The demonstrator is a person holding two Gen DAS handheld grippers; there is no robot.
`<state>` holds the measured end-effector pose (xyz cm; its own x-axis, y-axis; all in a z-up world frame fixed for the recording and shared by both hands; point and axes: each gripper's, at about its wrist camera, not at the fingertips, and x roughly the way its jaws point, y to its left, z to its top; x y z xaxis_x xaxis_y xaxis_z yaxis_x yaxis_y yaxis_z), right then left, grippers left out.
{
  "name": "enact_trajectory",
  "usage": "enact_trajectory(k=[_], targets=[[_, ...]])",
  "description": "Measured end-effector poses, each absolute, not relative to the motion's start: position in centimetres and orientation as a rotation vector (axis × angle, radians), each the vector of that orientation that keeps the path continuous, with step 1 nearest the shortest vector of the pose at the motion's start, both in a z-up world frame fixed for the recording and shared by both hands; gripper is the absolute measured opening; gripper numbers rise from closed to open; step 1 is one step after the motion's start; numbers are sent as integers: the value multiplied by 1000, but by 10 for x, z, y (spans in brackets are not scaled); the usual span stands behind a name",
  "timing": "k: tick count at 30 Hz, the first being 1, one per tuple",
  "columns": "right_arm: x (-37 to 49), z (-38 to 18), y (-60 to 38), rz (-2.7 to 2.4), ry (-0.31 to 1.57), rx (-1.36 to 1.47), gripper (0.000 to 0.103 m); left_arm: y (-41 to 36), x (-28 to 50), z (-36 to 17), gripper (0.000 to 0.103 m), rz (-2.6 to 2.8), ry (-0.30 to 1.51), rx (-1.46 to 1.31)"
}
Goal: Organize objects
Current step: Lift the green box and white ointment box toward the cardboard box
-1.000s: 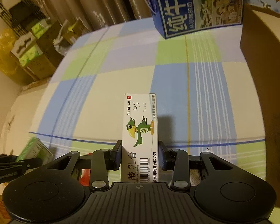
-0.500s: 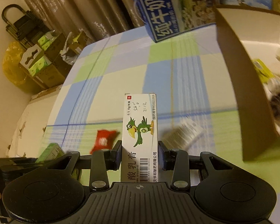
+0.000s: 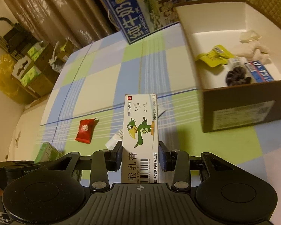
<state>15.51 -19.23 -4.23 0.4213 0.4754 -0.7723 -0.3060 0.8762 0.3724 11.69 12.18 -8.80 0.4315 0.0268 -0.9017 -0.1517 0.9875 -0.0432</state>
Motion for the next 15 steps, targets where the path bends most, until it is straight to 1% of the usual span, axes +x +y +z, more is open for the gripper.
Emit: enact_trajectory(k=[8,15], targets=[[145,-23,-234,477,983,229,35,81,116,-57,25,38,1054,-129],[149,-4,-277,447,940,265,35,29,131,-29,25,-55,980,-109]])
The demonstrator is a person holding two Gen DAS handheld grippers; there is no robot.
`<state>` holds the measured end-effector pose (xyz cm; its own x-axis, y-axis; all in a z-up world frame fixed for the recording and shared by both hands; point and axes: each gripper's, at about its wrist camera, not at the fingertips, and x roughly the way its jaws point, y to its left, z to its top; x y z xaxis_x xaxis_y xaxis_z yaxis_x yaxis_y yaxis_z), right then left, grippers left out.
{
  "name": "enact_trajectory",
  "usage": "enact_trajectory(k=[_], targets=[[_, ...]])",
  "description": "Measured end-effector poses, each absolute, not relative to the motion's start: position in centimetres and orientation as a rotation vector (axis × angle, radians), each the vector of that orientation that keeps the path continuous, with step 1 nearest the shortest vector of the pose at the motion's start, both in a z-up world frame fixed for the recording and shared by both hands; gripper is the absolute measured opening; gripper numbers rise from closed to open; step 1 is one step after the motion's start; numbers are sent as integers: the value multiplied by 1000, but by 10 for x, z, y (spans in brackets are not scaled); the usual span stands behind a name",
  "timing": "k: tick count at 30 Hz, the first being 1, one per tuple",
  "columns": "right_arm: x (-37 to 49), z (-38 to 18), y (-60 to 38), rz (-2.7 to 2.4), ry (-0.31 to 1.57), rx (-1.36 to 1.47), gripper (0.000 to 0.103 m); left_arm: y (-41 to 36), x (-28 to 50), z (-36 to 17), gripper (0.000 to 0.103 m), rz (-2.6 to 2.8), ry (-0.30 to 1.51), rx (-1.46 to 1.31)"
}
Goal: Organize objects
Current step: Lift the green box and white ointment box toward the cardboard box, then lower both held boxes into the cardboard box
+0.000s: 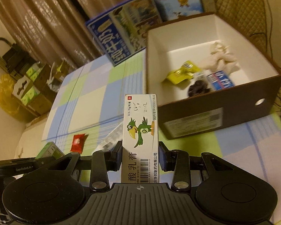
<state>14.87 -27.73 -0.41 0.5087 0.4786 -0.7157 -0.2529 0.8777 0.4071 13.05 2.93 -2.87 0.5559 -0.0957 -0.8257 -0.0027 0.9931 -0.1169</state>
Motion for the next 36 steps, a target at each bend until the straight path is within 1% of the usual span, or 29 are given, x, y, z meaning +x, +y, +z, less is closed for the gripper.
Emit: enact_trajectory(k=[8,20,27,36], targets=[[172,18,-321,440,887,289,35,-45,161,-5,25,-177,909,-64],[246,37,-369,456,848,323,35,-151,238,28,25,-289,824,-28],[304,31,-378,469,863,318,35,-196,296,28,25,-299,822,-10],[379,9,-373,468,915,300,35,-223,368,5,25,-262,883,3]])
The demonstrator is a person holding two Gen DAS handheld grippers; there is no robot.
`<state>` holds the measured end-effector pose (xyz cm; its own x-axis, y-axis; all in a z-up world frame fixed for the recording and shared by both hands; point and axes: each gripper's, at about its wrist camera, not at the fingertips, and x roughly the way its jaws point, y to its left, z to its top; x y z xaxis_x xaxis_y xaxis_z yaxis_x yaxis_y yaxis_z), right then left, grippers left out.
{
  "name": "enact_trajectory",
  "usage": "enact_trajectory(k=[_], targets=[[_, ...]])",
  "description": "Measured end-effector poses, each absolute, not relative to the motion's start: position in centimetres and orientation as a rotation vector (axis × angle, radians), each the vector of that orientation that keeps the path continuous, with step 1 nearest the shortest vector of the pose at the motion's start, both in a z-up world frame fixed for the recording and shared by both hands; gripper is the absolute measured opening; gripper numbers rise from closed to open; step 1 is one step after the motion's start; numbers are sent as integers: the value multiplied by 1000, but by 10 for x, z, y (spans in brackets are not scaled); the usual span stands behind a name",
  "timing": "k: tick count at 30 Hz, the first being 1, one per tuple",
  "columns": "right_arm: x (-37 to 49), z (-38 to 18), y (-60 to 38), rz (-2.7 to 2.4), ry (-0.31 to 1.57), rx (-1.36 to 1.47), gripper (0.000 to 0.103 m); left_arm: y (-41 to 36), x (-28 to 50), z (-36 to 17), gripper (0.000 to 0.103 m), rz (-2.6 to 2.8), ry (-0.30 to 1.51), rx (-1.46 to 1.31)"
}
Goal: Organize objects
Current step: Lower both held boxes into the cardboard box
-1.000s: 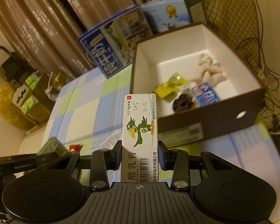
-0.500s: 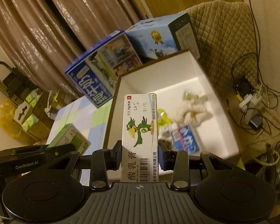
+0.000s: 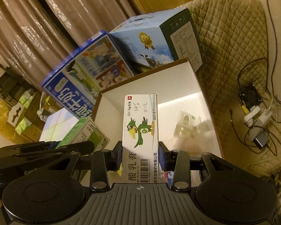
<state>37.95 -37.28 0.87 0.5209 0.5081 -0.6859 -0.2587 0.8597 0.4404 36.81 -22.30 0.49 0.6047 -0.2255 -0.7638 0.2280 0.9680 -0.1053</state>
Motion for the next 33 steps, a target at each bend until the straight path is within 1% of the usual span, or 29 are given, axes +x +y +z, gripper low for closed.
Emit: enact_trajectory(k=[10,19,21,23,26,33], targets=[[442,-22,-351,456,972,215,35,-232,425,-19,25,-217,927,22],[483,-43,-344,421,983,182,36,-233,450,-39,25,-205,958,28],[488,-44,-344,412,974,175,36,-234,454,-42,25,-204,962,29],[491,-44,-344,411,967,166,40,-234,457,-44,25,-205,966,29],[491,-42,-345,406,958,157,43,-235,461,-48,25,-204,970,33],[486,-41,-344,416,969,144,44,-237,466,-53,25,-205,974,29]])
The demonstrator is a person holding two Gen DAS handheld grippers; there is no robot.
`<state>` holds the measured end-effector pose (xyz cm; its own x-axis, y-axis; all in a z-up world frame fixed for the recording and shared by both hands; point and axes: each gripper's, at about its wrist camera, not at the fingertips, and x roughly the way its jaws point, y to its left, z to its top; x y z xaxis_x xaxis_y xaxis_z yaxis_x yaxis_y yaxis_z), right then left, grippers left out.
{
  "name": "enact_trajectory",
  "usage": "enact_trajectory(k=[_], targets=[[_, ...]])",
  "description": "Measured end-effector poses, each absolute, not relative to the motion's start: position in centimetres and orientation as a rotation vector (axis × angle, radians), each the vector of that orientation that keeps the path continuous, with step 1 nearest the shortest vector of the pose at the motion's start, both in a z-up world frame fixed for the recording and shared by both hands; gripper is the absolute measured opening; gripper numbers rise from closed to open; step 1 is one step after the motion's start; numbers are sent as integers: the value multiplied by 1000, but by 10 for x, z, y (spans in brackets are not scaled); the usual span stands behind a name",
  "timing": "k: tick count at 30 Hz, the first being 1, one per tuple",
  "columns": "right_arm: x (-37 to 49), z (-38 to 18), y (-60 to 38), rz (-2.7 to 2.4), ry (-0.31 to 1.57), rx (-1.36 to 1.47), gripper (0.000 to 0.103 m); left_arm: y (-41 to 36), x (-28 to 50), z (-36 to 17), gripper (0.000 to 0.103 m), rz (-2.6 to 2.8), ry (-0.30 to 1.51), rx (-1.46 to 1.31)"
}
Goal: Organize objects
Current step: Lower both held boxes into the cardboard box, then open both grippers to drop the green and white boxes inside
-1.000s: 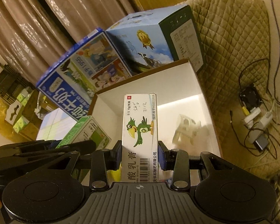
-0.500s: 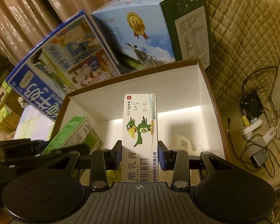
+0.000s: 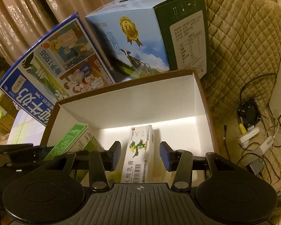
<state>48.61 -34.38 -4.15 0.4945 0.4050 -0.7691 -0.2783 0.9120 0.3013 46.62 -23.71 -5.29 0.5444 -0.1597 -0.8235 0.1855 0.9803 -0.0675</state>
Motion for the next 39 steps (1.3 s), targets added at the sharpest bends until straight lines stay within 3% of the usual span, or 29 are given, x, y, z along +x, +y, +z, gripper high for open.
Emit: enact_trajectory(k=[11,14,17,20,22,26,28,39], targets=[[471,-34,-344,424,959,107,48,-241,462,-48,27,-212,905,55],[462,-27,-347,431,950,104,55,-238,454,-41,35,-217,896,51],[451,-19,-351,442,932,99,63,-232,444,-34,49,-211,897,44],[437,-10,-358,449,916,112,66,-227,431,-27,53,-213,892,37],[428,-5,-362,448,908,120,67,-224,422,-22,62,-213,892,24],[409,5,-372,446,894,140,69,-220,402,-12,65,-210,891,17],[399,8,-377,443,891,152,69,-217,393,-6,74,-207,889,6],[343,23,-393,431,895,175,70,-201,334,18,84,-170,877,-45]])
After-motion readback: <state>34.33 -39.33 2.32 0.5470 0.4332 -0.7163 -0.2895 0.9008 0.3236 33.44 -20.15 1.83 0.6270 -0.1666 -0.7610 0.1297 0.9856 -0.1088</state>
